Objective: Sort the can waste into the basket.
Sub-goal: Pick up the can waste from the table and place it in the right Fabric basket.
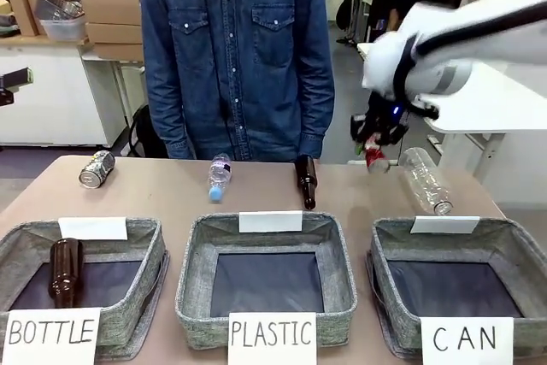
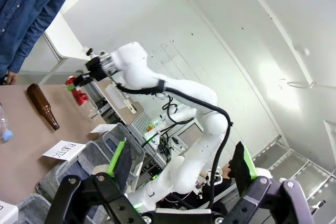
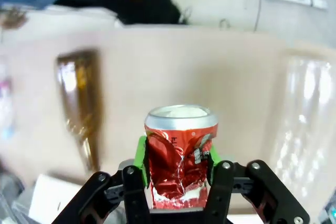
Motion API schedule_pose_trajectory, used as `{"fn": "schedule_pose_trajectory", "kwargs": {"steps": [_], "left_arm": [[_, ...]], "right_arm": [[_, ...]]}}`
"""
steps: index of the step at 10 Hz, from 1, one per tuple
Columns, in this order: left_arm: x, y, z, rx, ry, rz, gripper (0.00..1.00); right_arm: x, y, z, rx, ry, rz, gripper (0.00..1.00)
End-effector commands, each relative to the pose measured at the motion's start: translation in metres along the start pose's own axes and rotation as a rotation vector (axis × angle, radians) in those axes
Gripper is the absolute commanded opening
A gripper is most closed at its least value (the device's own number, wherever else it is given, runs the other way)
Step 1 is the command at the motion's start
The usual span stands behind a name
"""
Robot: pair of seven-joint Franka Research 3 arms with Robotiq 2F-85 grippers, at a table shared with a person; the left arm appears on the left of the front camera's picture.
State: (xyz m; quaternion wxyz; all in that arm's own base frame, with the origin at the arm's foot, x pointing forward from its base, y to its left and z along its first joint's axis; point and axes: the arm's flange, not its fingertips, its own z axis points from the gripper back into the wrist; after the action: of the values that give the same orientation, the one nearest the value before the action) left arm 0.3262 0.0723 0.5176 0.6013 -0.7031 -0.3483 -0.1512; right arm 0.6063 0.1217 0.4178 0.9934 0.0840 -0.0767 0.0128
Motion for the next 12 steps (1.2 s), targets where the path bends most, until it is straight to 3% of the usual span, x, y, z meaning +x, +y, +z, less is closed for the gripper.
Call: {"fn": "schedule_pose_trajectory", "kwargs": {"steps": [1, 3, 6, 7, 9, 12], "left_arm": [[0.001, -0.002, -0.002, -0.020, -0.014, -0.024, 1.00], [0.001, -0.002, -0.002, -0.020, -0.014, -0.024, 1.00], [0.001, -0.002, -0.002, -0.020, -0.014, -0.024, 1.00], [0.001, -0.002, -0.002, -0.020, -0.014, -0.024, 1.00], [0.001, -0.002, -0.002, -0.020, -0.014, -0.024, 1.00], [0.001, -0.002, -0.002, -0.020, -0.014, -0.024, 1.00]], "right_arm": [[-0.038, -0.018, 0.061, 0.084, 0.136, 0.052, 0.34], [-0.091, -0.026, 0.115, 0.087, 0.238, 0.124, 0.34], [-0.204, -0.029, 0.163, 0.136, 0.302, 0.425, 0.34], [-0.235, -0.033, 0.169, 0.172, 0.298, 0.543, 0.34], [-0.281, -0.038, 0.166, 0.195, 0.376, 0.966, 0.34], [-0.311, -0.050, 0.155, 0.108, 0.511, 1.347, 0.34]]}}
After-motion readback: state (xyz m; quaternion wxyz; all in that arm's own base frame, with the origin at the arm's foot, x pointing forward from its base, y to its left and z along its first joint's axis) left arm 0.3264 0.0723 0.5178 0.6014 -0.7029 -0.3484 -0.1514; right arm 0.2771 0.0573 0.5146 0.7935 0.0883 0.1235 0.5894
